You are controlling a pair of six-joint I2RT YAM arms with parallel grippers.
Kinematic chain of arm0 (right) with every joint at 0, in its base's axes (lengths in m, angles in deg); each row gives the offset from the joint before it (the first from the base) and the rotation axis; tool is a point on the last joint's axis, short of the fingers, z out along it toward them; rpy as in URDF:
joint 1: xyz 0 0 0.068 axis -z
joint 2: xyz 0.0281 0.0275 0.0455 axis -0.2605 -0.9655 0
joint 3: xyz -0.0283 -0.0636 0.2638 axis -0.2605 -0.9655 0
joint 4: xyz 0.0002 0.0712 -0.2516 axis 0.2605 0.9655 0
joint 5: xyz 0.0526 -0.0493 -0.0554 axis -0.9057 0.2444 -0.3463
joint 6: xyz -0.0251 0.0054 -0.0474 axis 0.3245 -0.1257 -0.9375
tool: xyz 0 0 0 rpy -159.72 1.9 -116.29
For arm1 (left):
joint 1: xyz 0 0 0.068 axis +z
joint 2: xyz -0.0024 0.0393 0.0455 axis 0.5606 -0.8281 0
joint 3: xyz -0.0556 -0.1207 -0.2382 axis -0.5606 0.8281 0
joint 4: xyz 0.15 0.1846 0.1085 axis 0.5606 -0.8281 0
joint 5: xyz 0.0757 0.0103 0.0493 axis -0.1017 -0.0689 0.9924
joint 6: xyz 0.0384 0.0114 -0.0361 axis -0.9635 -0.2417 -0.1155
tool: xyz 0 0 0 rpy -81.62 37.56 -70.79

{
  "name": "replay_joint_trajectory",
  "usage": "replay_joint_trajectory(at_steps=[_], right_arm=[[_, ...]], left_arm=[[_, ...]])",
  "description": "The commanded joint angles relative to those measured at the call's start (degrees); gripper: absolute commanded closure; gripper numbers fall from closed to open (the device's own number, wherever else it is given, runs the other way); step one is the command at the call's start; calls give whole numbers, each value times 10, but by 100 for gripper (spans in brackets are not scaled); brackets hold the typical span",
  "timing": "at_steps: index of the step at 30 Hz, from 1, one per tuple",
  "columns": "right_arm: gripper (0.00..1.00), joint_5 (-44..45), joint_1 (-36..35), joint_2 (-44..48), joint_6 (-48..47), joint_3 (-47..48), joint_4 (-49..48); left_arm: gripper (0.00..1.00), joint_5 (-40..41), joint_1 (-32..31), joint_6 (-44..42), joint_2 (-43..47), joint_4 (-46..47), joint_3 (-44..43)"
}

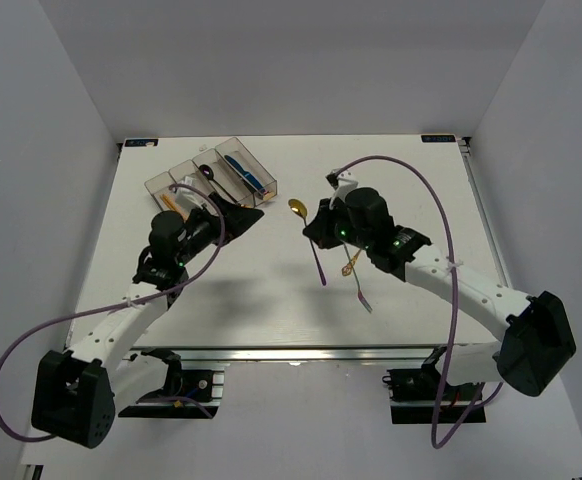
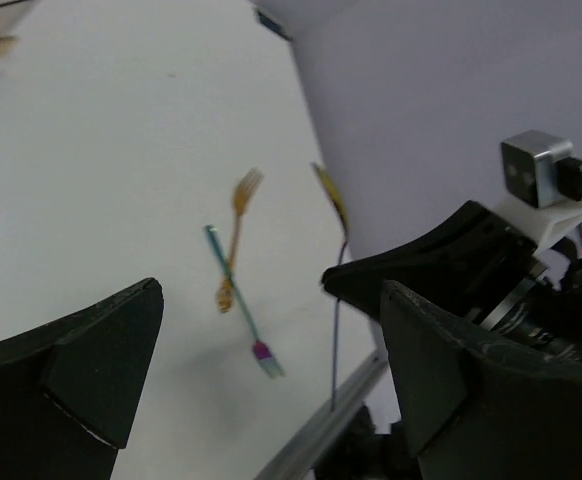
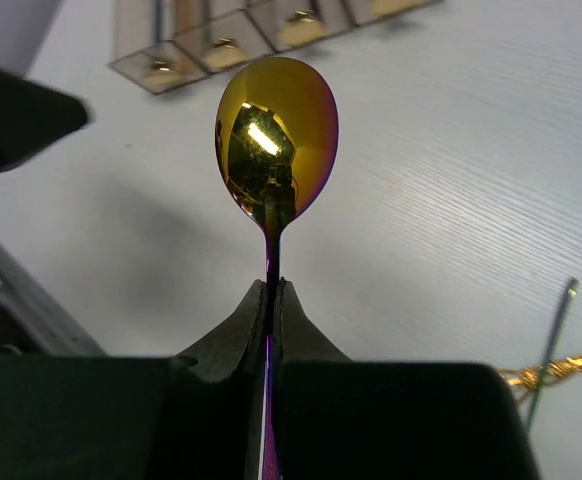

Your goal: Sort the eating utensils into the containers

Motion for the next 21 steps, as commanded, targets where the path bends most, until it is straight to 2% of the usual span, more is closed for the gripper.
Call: replay_joint_trajectory(at_steps=[1,8,11,14,19,21], right_arm=[[100,-37,-23,25,-11,-12,-73],[100,-9,-85,19,-37,2,-93],[100,-6,-99,4,-45,17,-91],[100,0,-114,-2,-53,24,-96],[100,21,-123,-10,-60,33,-98],[100,28,-127,-11,-61,36,-100]], left_arm=[[2,-60,-27,99,-30,198,5],[2,-45,-54,121,-67,237,1],[5,-47,-57,126,-79,242,0],[16,-48,-59,130,-93,243,0],[45,-59,-60,145,-115,252,0],[46,-63,-60,146,-122,250,0]])
